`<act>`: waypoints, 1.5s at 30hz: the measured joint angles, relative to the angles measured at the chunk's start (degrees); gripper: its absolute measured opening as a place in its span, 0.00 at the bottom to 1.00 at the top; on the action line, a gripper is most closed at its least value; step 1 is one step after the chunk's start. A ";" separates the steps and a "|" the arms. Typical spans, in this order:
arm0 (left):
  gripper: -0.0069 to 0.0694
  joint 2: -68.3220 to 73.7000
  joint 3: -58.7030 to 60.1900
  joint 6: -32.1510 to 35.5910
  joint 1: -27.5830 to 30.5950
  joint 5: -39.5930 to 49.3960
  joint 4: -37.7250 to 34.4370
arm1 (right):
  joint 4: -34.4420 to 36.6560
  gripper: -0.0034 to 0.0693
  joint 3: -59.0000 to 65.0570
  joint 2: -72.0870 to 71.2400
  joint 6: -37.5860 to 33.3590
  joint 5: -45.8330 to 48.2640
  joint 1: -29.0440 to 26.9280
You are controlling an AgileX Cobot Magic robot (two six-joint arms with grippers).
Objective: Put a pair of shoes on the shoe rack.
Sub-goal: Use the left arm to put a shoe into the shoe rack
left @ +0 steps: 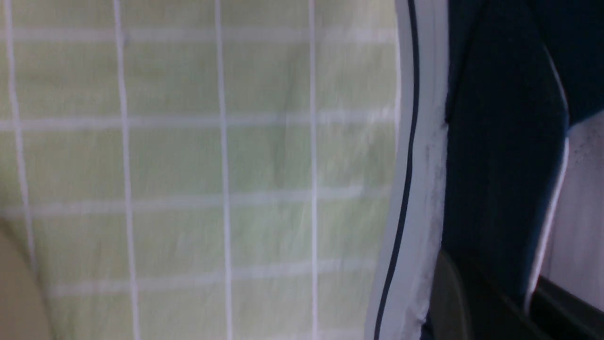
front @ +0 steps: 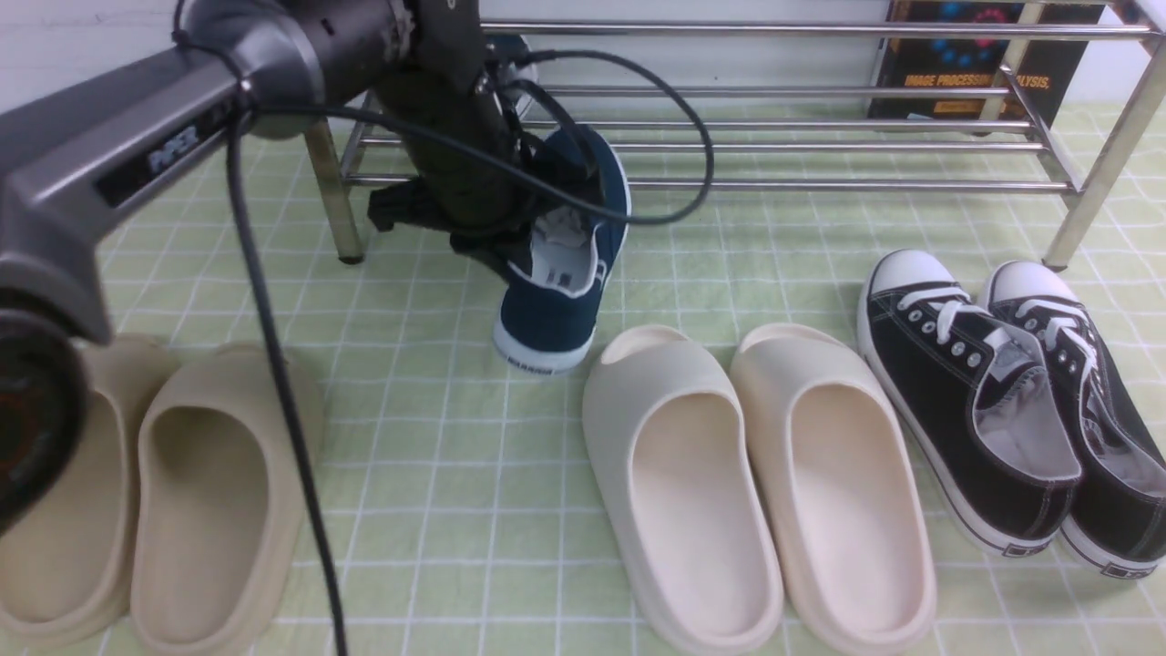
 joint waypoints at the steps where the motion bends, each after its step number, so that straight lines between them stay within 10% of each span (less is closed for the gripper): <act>1: 0.08 2.17 -3.73 0.00 0.58 -0.07 -0.65 | 0.00 0.38 0.00 0.00 0.00 0.00 0.00; 34: 0.10 21.44 -28.06 -2.25 2.94 -13.20 2.80 | 0.00 0.38 0.00 0.00 -0.12 0.00 0.00; 45: 0.35 19.68 -29.44 -2.38 2.89 -14.80 3.66 | 0.00 0.38 0.00 0.00 -0.17 0.00 0.00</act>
